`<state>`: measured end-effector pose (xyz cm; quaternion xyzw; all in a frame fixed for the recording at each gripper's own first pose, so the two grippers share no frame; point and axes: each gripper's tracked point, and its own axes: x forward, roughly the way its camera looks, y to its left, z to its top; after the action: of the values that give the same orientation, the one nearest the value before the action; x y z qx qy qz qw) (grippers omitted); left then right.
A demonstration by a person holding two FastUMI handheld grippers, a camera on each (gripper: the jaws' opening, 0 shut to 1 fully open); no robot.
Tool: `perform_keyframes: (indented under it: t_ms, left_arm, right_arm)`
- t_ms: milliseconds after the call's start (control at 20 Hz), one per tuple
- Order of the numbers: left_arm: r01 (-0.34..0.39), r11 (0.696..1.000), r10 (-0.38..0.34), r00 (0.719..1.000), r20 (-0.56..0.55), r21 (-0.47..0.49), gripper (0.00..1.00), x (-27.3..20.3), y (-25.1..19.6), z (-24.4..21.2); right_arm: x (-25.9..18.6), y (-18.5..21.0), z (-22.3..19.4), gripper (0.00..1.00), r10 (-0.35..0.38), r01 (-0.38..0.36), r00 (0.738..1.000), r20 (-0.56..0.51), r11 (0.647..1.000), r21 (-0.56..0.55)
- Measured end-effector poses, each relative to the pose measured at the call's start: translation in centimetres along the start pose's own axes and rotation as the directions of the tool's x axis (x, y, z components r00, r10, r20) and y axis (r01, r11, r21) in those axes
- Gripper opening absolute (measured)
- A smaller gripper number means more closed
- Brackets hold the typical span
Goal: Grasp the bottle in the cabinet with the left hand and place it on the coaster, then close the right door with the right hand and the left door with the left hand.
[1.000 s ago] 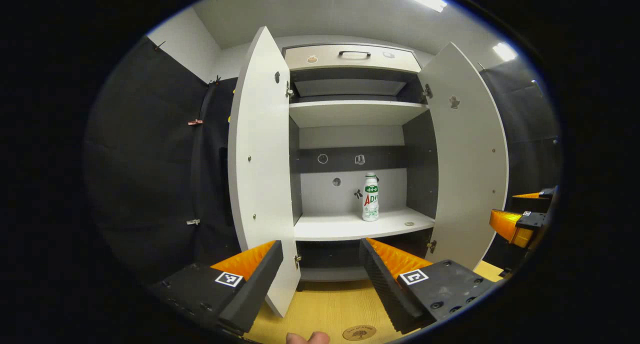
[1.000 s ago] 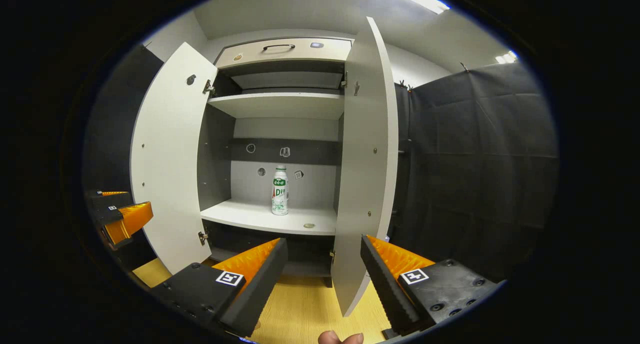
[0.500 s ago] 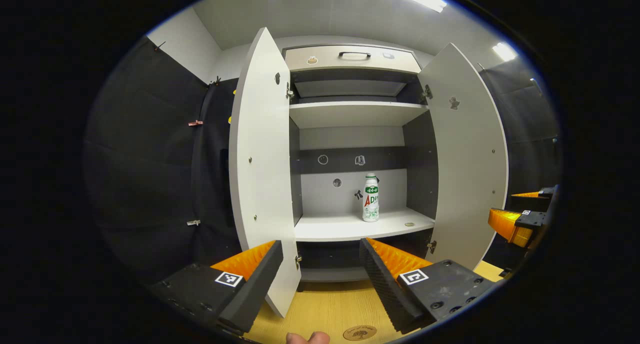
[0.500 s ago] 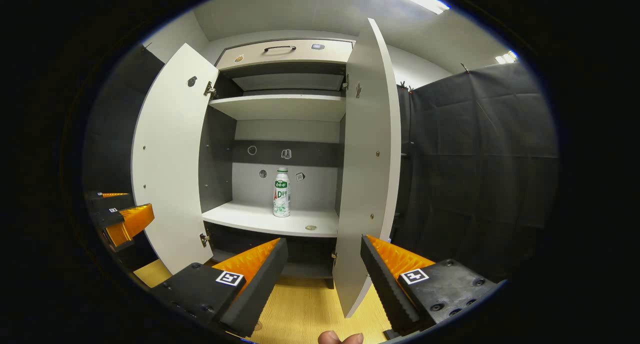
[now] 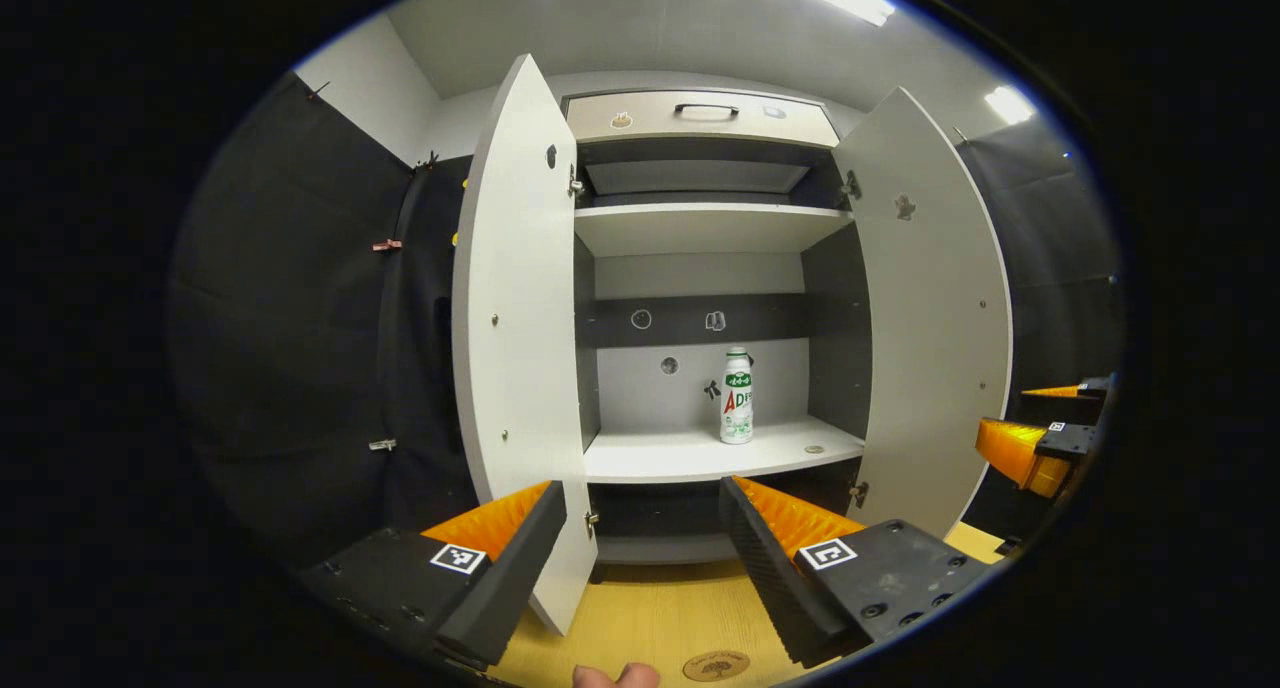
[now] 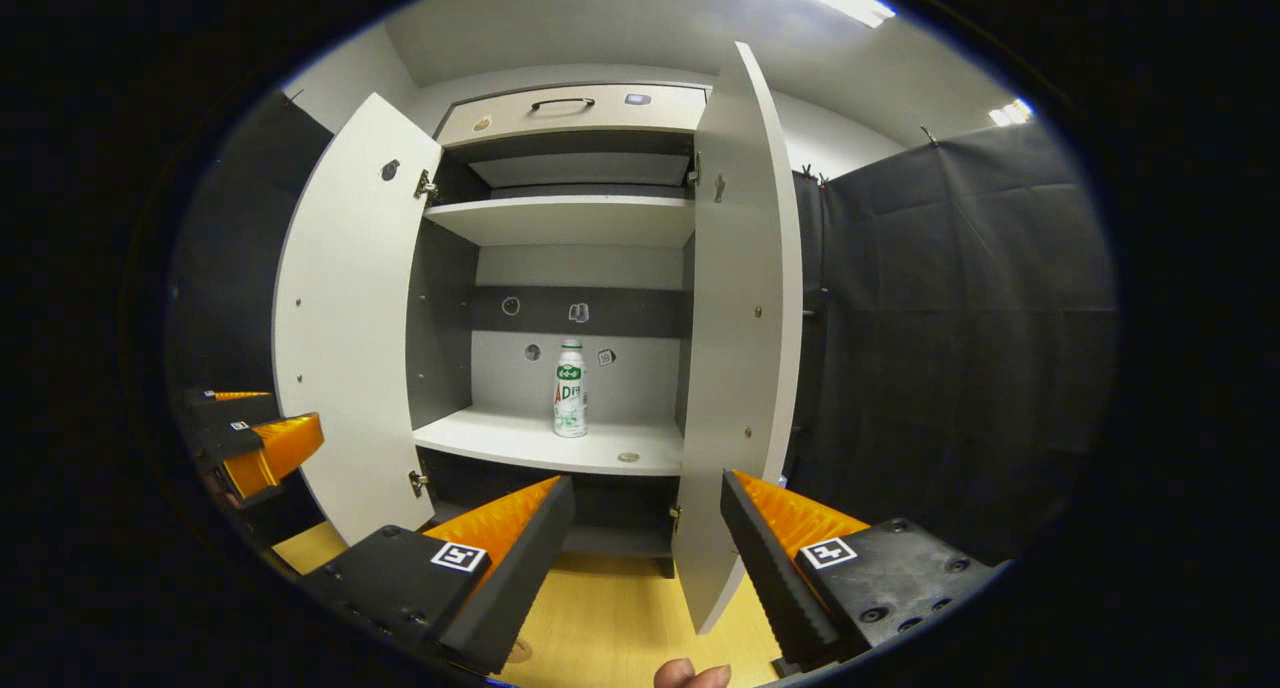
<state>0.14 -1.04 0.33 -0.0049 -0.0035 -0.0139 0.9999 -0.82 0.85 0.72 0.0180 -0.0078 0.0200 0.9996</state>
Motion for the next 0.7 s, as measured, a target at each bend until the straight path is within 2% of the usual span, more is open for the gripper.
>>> perform_keyframes:
  t_ms: [200,350,550,700]
  left_arm:
    - [0.049,0.999,-0.049,0.999,0.018,-0.003,0.98,2.2,-2.8,0.8]
    - [0.098,0.995,-0.098,0.995,0.031,-0.012,0.98,5.1,-6.1,1.5]
    - [0.143,0.99,-0.143,0.989,0.03,-0.002,0.98,10.6,-10.9,1.5]
    - [0.15,0.988,-0.15,0.989,0.011,-0.019,0.97,16.2,-13.3,1.6]
  right_arm:
    - [-0.4,-1.9,0.5,0.98,-0.031,0.031,1.0,0.002,0.999,-0.015]
    - [-0.5,-3.2,1.0,0.98,-0.041,0.041,0.999,-0.002,0.999,0.016]
    - [-0.5,-5.0,-0.2,0.98,-0.031,0.031,0.999,-0.01,1.0,0.002]
    - [-0.3,-6.2,-0.3,0.98,-0.022,0.023,1.0,-0.02,0.999,0.034]
